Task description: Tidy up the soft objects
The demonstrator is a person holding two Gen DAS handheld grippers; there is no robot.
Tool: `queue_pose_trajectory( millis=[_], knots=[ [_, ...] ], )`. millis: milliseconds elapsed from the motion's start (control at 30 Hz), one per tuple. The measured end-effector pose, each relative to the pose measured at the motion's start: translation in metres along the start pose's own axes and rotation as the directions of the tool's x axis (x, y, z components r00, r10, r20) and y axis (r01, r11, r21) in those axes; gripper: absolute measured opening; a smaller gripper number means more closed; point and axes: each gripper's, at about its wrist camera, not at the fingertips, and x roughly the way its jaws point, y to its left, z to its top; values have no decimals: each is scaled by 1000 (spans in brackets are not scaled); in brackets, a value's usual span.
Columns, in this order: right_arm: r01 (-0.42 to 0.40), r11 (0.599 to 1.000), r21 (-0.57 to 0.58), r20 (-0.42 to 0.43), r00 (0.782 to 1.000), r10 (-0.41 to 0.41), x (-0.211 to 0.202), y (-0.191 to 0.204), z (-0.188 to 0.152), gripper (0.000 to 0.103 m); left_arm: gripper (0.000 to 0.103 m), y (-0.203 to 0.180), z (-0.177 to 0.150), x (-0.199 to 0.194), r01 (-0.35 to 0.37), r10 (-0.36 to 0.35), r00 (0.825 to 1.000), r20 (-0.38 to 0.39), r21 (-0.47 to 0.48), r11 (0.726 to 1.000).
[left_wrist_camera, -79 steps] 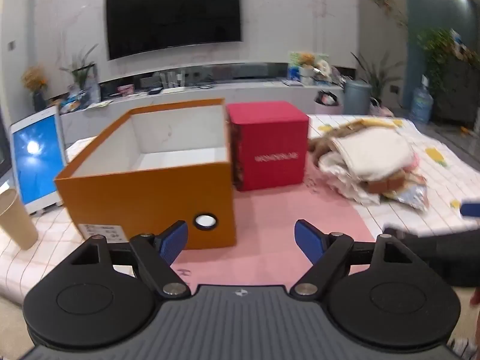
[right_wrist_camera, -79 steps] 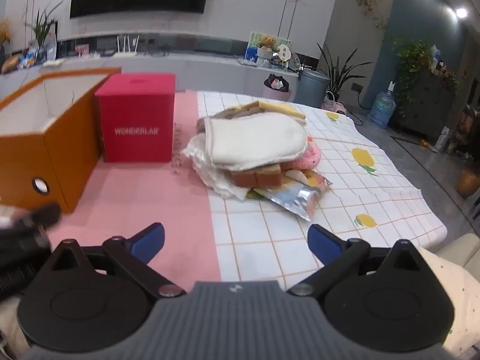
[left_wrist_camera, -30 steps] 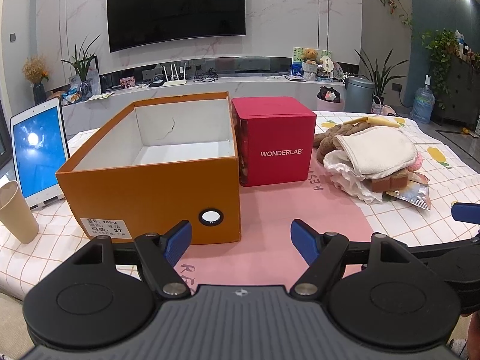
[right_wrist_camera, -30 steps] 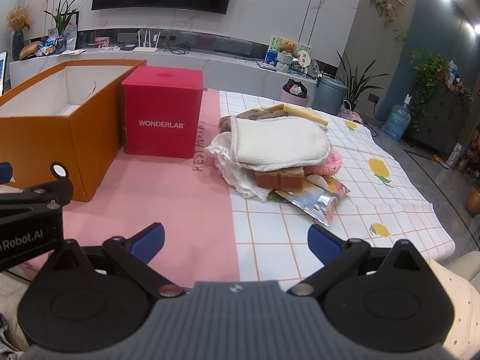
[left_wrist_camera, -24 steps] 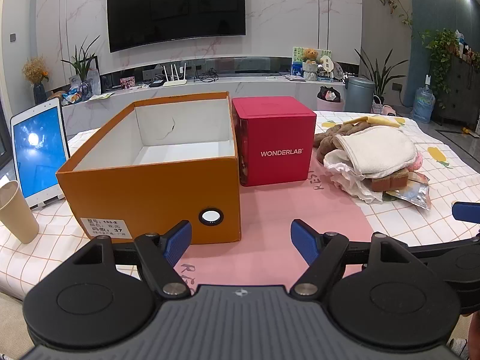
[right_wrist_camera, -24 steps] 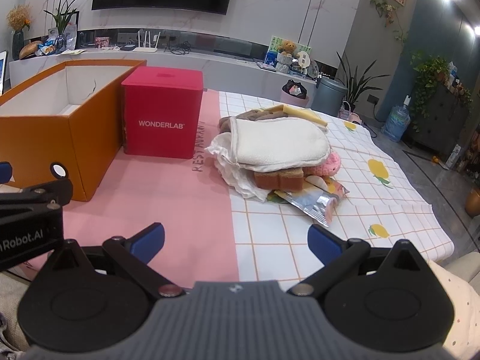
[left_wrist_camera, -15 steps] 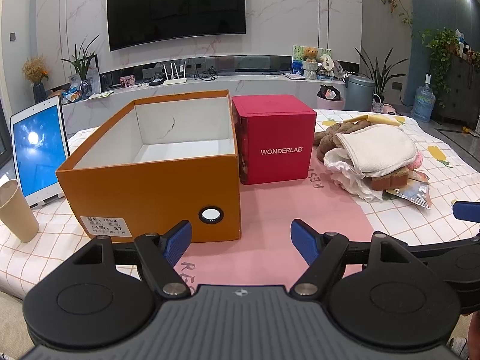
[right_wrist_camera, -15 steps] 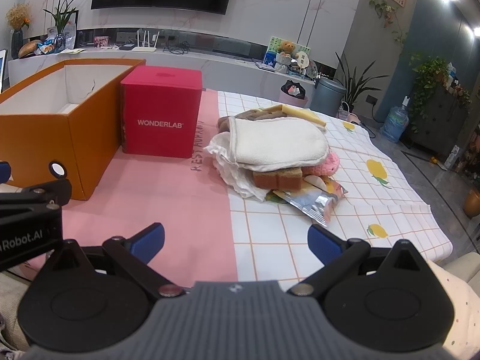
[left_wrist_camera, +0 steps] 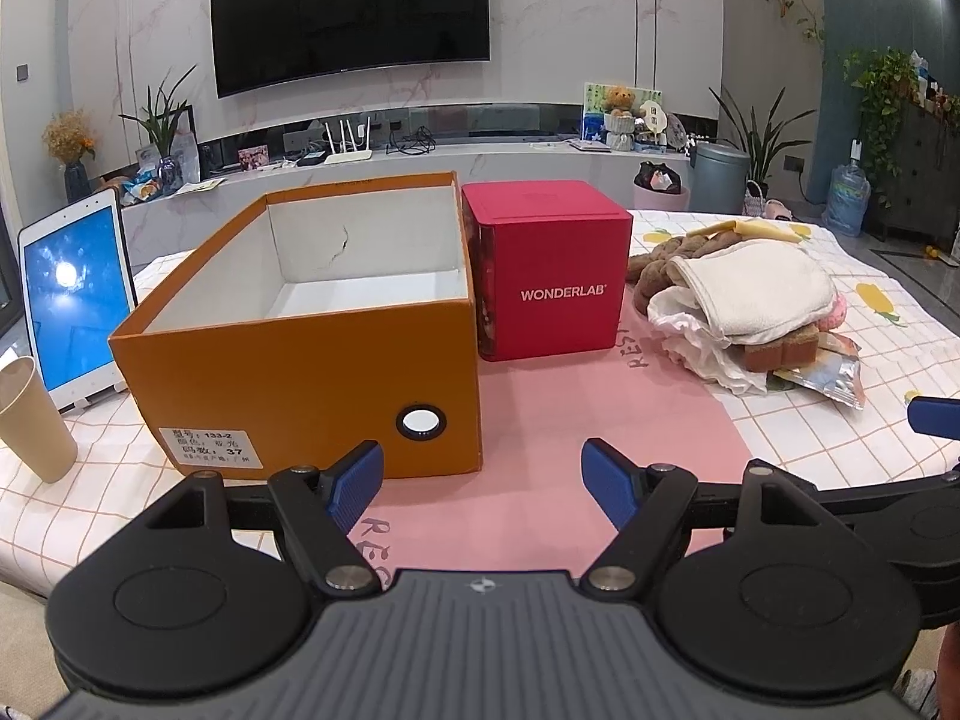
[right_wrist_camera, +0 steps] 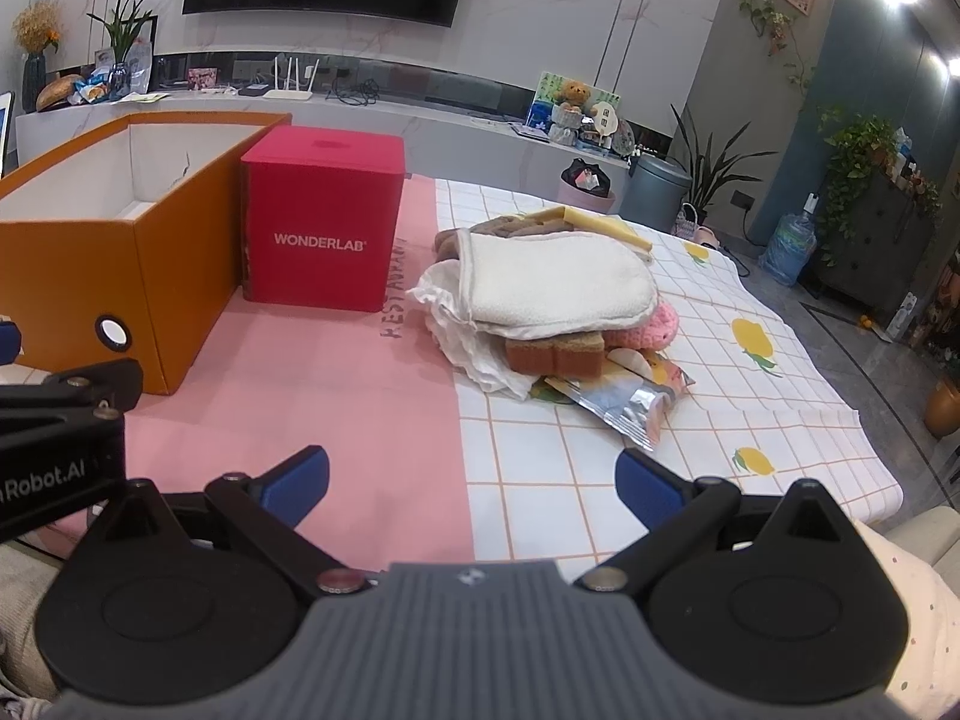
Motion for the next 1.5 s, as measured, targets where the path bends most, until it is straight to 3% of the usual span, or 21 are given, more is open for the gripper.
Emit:
queue_pose_trajectory(
  millis=[633, 967, 1233, 1367, 1500],
  knots=[
    [43, 998, -38, 43, 998, -41, -6, 2, 3, 100, 89, -3, 3, -3, 25, -25, 1000, 8, -4, 1000],
    [39, 996, -78, 35, 999, -36, 3, -27, 22, 100, 89, -20, 47, -4, 64, -62, 997, 46, -31, 997],
    [-37, 988, -149, 34, 999, 42, 36, -94, 44, 100, 89, -59, 72, 21, 106, -110, 992, 64, 72, 992],
    [-106, 994, -16, -35, 994, 105, 77, -129, 61, 100, 89, -69, 72, 38, 135, -139, 989, 55, 72, 988],
    [-257, 954, 151, -83, 959, 272, 119, -153, 72, 100, 89, -74, 67, 53, 181, -182, 983, 22, 58, 982]
  ],
)
